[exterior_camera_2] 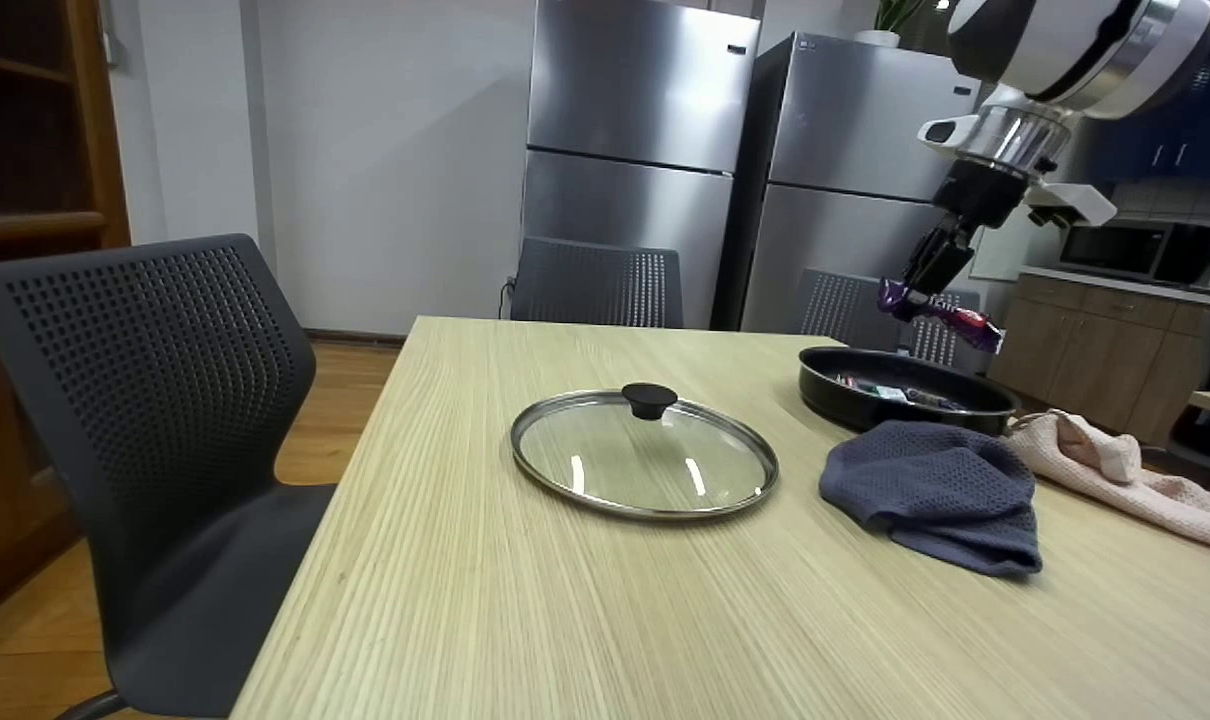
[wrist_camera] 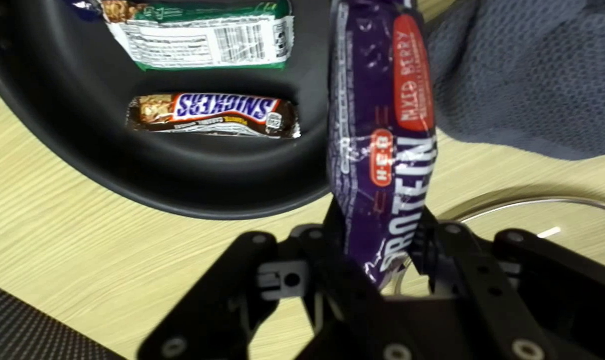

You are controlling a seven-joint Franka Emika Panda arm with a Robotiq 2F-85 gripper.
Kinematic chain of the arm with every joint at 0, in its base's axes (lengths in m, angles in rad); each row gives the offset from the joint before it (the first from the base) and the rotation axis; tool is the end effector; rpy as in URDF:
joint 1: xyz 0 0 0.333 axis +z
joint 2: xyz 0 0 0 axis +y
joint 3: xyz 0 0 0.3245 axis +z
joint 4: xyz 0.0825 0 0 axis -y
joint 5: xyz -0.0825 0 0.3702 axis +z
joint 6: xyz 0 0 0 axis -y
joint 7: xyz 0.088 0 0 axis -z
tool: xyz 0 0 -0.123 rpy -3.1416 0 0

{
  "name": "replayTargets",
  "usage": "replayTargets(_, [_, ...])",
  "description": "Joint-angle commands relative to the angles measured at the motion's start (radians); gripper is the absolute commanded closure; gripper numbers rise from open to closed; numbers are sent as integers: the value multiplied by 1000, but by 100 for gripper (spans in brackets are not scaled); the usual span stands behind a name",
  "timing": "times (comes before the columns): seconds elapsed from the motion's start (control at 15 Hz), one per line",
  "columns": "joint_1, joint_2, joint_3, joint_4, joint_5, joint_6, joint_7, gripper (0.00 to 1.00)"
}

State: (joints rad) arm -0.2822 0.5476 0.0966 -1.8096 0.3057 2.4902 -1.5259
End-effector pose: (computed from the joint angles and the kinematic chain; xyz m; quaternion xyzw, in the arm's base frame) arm 0.6510 -0.1263 0.2548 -0.8464 -0.5137 -0.1365 0.0328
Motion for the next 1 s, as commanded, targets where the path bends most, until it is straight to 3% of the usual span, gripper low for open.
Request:
replayTargets(0.0, [-30,126,28,182,59,-11,26,92])
replayTargets(0.4, [-33,265,38,352,56,-10,91,92])
replayTargets(0.47, [-36,269,45,357,55,-6,91,44])
replayTargets(0.53, [-41,271,54,358,60,6,86,43])
replayTargets(0.93, [-86,209,129,257,73,40,22,2])
